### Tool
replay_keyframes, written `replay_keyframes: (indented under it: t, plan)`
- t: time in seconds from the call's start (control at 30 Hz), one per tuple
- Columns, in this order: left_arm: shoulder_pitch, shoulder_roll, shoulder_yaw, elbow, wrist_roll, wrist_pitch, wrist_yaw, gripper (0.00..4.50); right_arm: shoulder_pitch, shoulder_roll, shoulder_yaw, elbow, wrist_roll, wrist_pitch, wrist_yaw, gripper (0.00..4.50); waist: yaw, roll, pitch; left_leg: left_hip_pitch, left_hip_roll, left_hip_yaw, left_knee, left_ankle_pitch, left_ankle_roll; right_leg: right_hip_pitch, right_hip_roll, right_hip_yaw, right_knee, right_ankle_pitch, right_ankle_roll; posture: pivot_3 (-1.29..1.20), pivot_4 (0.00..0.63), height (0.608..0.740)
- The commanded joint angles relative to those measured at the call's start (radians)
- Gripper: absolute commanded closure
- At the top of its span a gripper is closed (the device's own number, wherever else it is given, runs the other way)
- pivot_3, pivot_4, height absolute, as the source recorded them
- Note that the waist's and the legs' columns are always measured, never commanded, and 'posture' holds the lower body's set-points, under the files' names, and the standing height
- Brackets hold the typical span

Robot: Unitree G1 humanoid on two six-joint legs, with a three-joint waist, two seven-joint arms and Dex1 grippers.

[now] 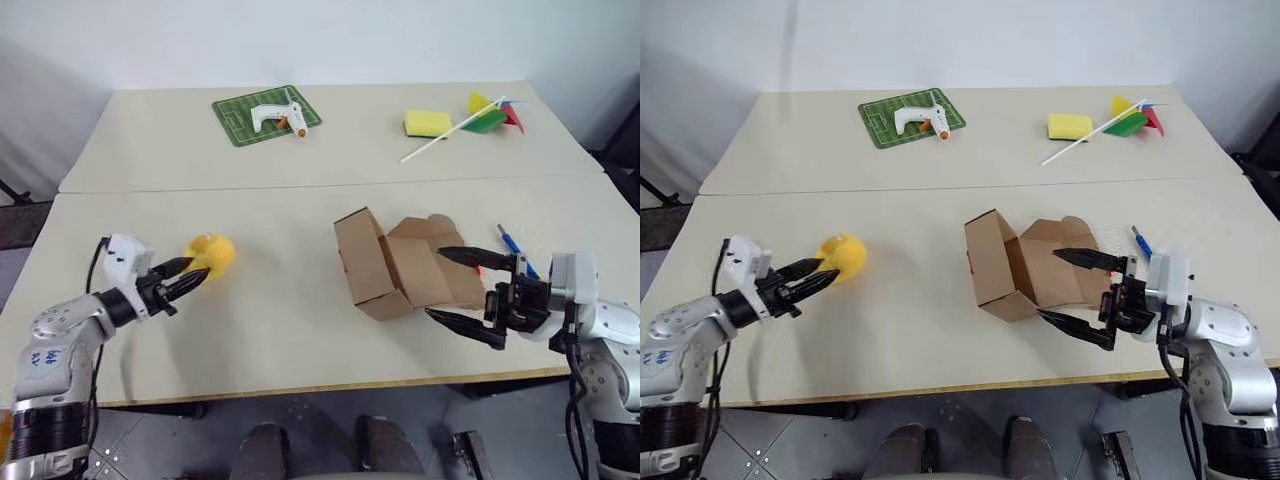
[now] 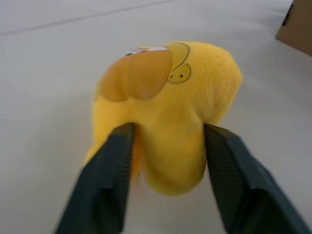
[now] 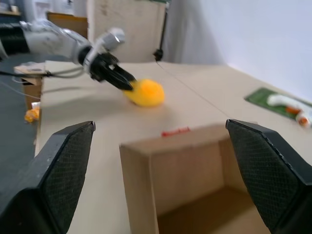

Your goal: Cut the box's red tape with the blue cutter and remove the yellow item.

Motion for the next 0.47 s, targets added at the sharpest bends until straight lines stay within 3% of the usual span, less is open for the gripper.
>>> replay_keyframes:
  t: [0.03, 0.07, 0.2, 0.3, 0.47]
  plan:
    - [0.076, 0.068, 0.136, -0.124, -0.098, 0.031, -0.05, 1.05, 0.005, -0.038, -0.076, 0.028, 0.002, -0.039, 0.019, 0.0, -0.008, 0.0, 0.0, 0.0, 0.0, 0.0, 0.0, 0.0, 0.0, 0.0, 0.0, 0.0, 0.0, 0.0, 0.0, 0.0, 0.15, 0.74]
    - [0.111, 0.087, 0.166, -0.135, -0.122, 0.05, -0.076, 0.78, 0.003, -0.046, -0.086, 0.041, 0.002, -0.041, 0.022, 0.0, -0.009, 0.0, 0.0, 0.0, 0.0, 0.0, 0.0, 0.0, 0.0, 0.0, 0.0, 0.0, 0.0, 0.0, 0.0, 0.0, 0.15, 0.74]
    - [0.285, 0.125, 0.257, -0.141, -0.103, -0.022, -0.162, 0.78, 0.005, -0.105, -0.085, 0.101, -0.025, -0.031, 0.069, 0.0, -0.015, 0.001, 0.0, 0.002, 0.001, 0.001, -0.001, -0.001, 0.0, 0.0, 0.0, 0.001, -0.001, -0.001, -0.002, 0.0, 0.15, 0.74]
    - [0.344, 0.104, 0.279, -0.141, -0.097, -0.105, -0.181, 0.78, -0.022, -0.161, -0.048, 0.195, -0.092, -0.078, 0.145, 0.0, -0.012, 0.001, 0.0, 0.005, 0.003, 0.006, -0.001, -0.006, 0.004, 0.0, 0.0, 0.001, -0.003, -0.002, -0.004, 0.0, 0.15, 0.74]
    - [0.397, 0.036, 0.312, -0.176, -0.091, -0.152, -0.103, 0.78, -0.099, -0.157, -0.068, 0.282, -0.087, -0.111, 0.148, 0.0, -0.011, 0.001, 0.0, 0.011, 0.004, 0.009, -0.002, -0.008, 0.003, 0.003, 0.0, 0.002, -0.001, -0.003, -0.006, 0.0, 0.15, 0.74]
